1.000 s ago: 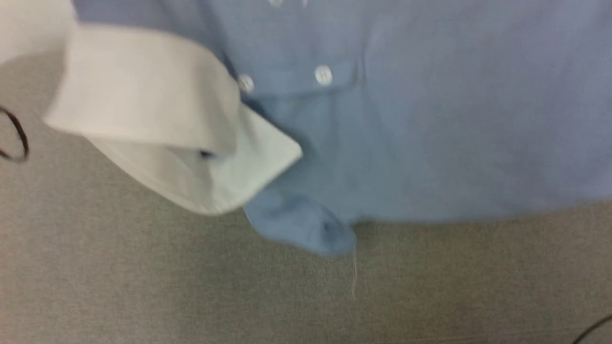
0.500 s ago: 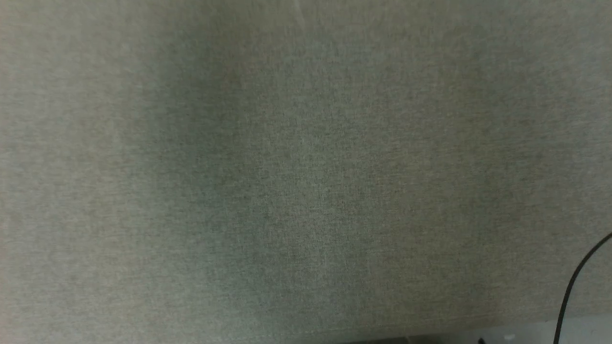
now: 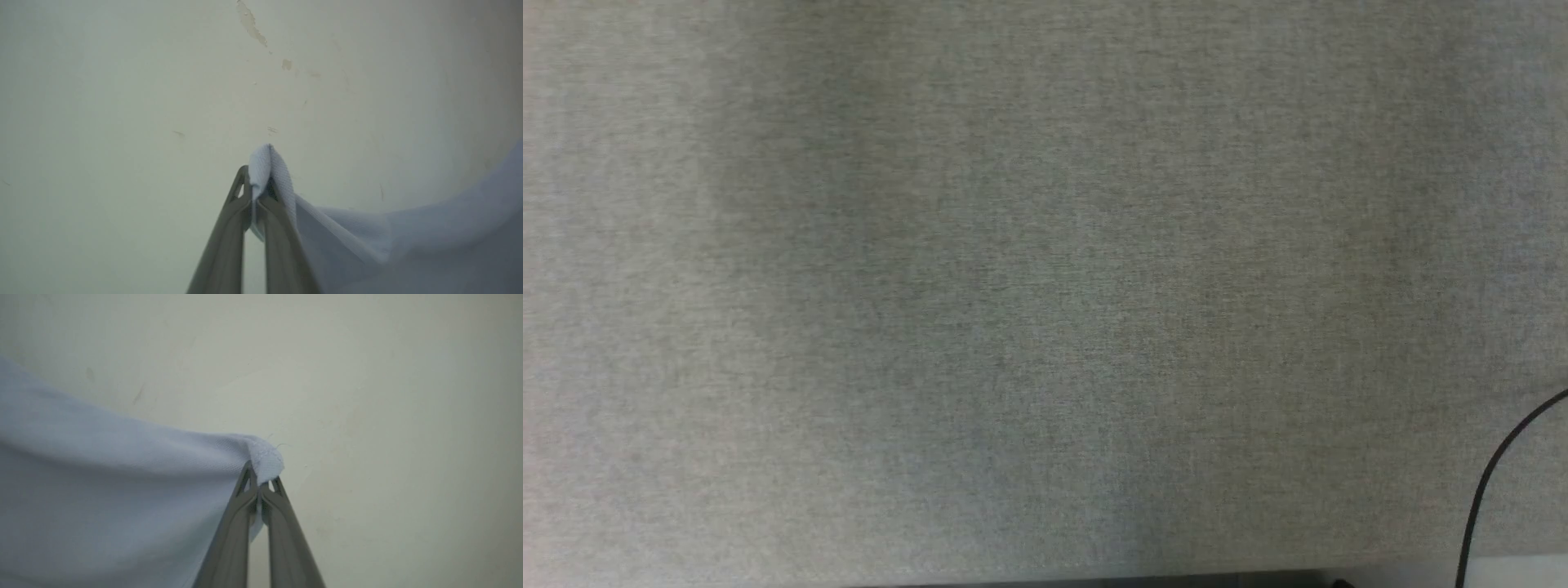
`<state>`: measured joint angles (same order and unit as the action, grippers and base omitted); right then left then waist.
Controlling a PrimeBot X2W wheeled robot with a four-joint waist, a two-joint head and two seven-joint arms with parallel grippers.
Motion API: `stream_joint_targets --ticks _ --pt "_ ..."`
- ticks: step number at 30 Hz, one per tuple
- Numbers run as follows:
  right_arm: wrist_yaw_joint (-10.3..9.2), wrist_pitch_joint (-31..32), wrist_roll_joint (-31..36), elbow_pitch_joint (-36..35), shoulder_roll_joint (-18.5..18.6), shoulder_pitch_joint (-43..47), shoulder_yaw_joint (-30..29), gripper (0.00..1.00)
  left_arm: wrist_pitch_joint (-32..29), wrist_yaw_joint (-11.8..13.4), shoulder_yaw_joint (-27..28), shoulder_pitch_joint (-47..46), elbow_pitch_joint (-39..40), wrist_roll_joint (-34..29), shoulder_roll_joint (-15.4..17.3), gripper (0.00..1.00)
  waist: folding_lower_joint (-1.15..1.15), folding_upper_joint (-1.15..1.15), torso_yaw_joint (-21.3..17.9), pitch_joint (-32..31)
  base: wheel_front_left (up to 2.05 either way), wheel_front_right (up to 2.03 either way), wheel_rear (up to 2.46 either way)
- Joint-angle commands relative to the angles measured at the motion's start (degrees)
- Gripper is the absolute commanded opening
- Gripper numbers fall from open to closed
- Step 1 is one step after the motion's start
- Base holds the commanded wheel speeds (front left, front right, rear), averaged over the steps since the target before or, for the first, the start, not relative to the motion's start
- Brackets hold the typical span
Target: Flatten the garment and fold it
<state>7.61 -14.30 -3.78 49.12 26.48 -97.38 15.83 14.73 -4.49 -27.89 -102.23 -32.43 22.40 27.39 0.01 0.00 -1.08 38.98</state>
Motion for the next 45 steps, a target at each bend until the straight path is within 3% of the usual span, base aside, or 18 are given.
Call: stream_joint_targets --ticks 1,9,13,20,25,30,36,45 --pt "-0.12 -0.5 -0.7 0.2 -0.8 3.5 0.4 0.0 0.2 -0.6 0.0 5.0 0.9 -0.4 -0.2 0.0 -0.01 0.0 1.0 -1.3 0.0 0.0 0.0" --pt "-0.12 -0.7 -3.9 -9.1 0.0 28.7 4.6 0.0 0.3 -1.3 1.9 35.2 5.0 2.7 -3.6 0.0 -0.01 0.0 2.2 -10.2 0.0 0.0 0.0" --pt "-0.12 -0.7 -7.3 -13.2 1.3 43.0 6.7 0.0 0.3 -2.2 0.1 50.8 9.1 3.5 -4.4 0.0 -0.01 0.0 2.3 -16.8 0.0 0.0 0.0" --pt "-0.12 3.3 -14.7 -17.7 4.6 60.5 11.1 0.0 -0.2 -2.9 -8.7 72.1 13.9 7.2 -0.9 0.0 -0.01 0.0 2.0 -26.3 0.0 0.0 0.0" --pt "-0.12 8.6 -20.4 -21.5 8.0 68.1 12.9 0.0 -2.1 -3.0 -14.1 80.5 17.1 10.4 4.4 0.0 -0.01 0.0 2.2 -30.8 0.0 0.0 0.0" --pt "-0.12 12.4 -22.4 -24.7 12.4 75.9 14.7 0.0 -2.1 -2.0 -13.8 86.8 20.1 12.6 8.7 0.0 -0.01 0.0 3.1 -34.5 0.0 0.0 0.0" --pt "-0.12 17.3 -27.5 -26.9 14.8 85.9 11.4 0.0 -2.3 0.5 -13.4 95.1 26.3 14.9 12.6 0.0 -0.01 0.0 3.8 -37.2 0.0 0.0 0.0" --pt "-0.12 32.6 -30.4 -33.7 16.3 99.0 3.3 0.0 -3.7 3.4 -17.7 102.8 33.6 13.6 12.7 0.0 -0.01 0.0 3.8 -39.1 0.0 0.0 0.0"
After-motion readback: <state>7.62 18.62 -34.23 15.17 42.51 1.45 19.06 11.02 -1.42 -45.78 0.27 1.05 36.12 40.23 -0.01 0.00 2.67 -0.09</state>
